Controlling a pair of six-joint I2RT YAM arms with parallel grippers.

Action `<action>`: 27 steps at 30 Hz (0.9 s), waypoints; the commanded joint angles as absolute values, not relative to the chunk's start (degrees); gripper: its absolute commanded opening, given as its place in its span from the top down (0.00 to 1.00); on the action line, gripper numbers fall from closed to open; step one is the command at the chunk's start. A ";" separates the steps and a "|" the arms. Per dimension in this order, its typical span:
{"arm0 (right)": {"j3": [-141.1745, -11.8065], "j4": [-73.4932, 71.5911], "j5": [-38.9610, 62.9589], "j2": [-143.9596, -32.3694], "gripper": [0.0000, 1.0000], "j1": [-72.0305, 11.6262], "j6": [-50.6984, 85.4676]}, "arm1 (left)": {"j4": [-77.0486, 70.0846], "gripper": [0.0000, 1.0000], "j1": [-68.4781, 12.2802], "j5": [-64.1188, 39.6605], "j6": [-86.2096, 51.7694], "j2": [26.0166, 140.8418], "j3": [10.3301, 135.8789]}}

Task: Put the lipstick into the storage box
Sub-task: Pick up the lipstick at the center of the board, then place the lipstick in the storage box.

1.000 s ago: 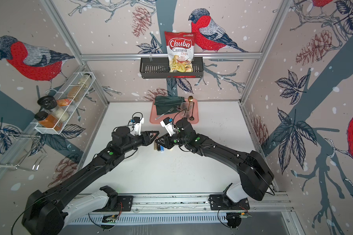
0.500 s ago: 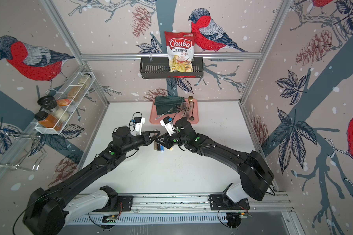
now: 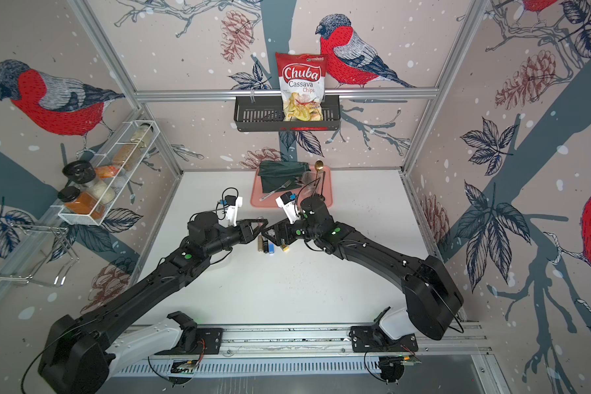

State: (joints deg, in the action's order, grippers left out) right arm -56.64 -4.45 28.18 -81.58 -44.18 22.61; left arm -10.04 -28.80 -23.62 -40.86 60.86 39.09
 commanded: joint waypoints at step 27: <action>-38.58 -14.63 25.34 -66.97 0.00 -33.60 27.98 | 22.55 0.99 4.18 -9.78 -18.10 79.18 52.52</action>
